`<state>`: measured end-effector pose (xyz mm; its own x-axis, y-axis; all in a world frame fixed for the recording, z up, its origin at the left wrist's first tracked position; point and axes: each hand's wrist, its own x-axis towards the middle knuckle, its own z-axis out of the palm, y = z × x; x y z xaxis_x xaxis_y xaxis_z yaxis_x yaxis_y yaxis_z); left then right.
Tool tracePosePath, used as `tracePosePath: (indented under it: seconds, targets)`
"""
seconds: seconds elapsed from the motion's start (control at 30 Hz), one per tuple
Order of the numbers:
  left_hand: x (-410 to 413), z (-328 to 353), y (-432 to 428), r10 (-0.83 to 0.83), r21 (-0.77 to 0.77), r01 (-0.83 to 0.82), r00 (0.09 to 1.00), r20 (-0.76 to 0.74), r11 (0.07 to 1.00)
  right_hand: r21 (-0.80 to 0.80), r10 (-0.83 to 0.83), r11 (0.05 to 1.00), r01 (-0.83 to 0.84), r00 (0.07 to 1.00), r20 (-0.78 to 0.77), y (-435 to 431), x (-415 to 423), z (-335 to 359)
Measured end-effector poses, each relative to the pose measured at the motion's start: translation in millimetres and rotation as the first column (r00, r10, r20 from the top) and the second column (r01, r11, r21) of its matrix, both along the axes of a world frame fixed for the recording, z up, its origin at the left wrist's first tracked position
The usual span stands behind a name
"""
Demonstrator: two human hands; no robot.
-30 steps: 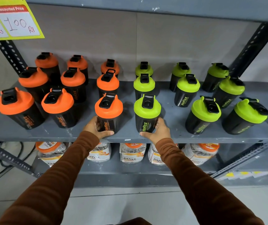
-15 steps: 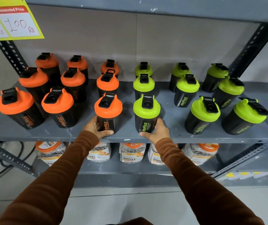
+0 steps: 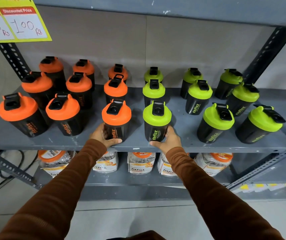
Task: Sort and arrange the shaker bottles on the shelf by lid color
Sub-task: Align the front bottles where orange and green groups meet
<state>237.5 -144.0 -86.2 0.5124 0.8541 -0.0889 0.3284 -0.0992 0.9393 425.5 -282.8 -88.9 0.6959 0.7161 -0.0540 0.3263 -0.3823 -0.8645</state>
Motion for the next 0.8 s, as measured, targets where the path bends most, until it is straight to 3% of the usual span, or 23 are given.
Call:
tracePosePath:
  seconds: [0.1,0.17,0.27,0.33,0.43,0.57,0.67,0.8]
  targets:
    - [-1,-1,0,0.001,0.005,-0.001,1.000,-0.014,1.000,0.066,-0.007,0.998,0.008,1.000,-0.004,-3,-2,-2]
    - [-1,-1,0,0.005,0.014,-0.005,1.000,-0.016,1.000,0.147,-0.096,0.985,0.092,0.995,0.022,-10,-11,-3]
    - [-3,-2,5,-0.003,0.072,0.003,1.000,-0.007,0.997,0.327,-0.298,0.923,0.202,0.915,0.274,-21,-37,-7]
    - [-5,-3,4,0.015,0.071,-0.021,0.996,0.088,0.997,0.469,-0.316,0.879,0.082,0.837,0.447,-20,-58,-5]
    - [-13,-6,-4,0.072,0.081,-0.097,0.960,0.269,0.992,0.510,-0.128,0.837,-0.199,0.834,0.536,0,-90,4]
    - [-54,-22,0,0.195,0.190,-0.271,0.919,0.344,0.944,0.504,0.080,0.782,-0.368,0.860,0.503,47,-139,19]
    - [-97,-29,22,0.336,0.239,-0.427,0.878,0.341,0.872,0.461,0.156,0.817,-0.346,0.903,0.400,81,-169,19]
    - [-145,-21,54,0.463,0.303,-0.583,0.799,0.384,0.754,0.344,0.200,0.910,-0.229,0.973,0.118,114,-195,8]
